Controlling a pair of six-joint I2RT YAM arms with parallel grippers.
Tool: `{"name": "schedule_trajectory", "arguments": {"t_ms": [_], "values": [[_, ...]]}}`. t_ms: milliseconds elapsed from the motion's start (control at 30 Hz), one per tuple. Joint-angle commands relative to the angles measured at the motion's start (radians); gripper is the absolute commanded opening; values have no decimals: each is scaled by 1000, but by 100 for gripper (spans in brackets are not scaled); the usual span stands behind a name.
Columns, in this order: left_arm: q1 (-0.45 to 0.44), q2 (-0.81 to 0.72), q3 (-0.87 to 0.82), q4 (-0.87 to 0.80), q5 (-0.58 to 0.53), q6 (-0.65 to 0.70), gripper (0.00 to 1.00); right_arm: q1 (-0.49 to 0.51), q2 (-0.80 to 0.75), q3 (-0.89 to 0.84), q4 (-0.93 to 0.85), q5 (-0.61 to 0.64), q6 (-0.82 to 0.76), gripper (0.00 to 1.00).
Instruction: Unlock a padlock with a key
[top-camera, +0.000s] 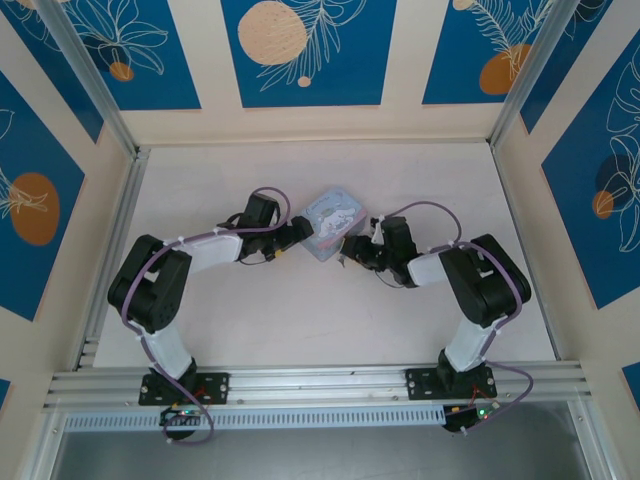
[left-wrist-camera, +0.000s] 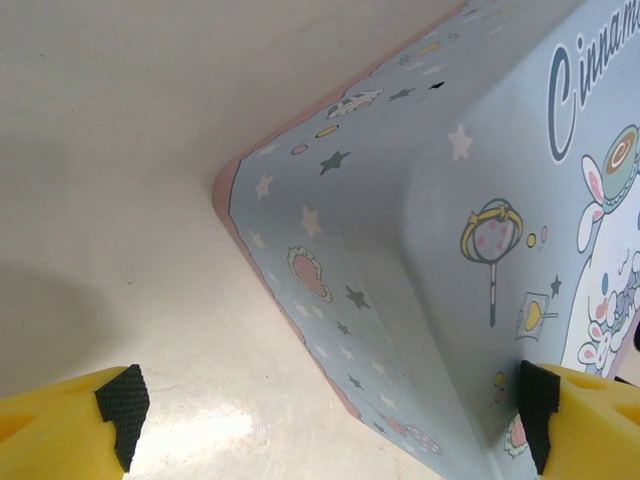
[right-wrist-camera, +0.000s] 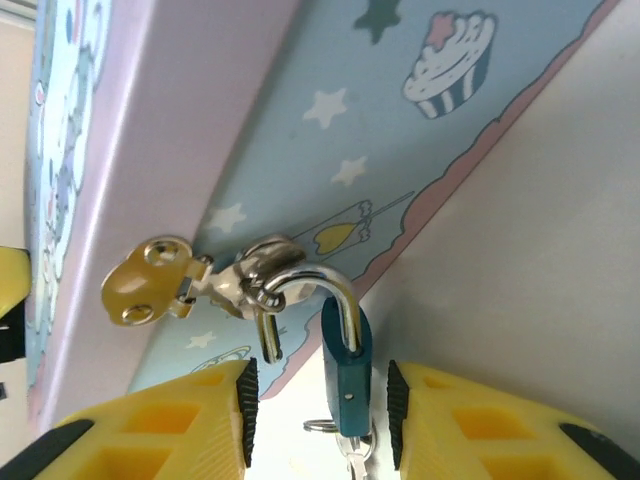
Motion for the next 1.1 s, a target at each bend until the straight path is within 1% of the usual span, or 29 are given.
{"name": "schedule_trajectory", "arguments": {"t_ms": [0,200,367,533,700,900,1067], "values": [[9,35,-13,-143,-45,14,94,40,-23,-6,-134,100,-72,40],[9,37,-15,-140,-43,11,94,79,-22,30,-210,183,-92,33],[9,34,-18,-140,-45,9,94,79,-19,33,-212,197,-76,17],[9,33,-20,-145,-49,11,94,73,-37,18,-192,179,-58,1],[9,38,-19,-148,-48,13,94,60,-59,-8,-132,141,3,0],[9,48,-21,-145,-45,11,94,29,-62,-40,-14,109,135,0],[10,50,-21,-144,-44,12,94,3,-48,-15,18,87,188,0]]}}
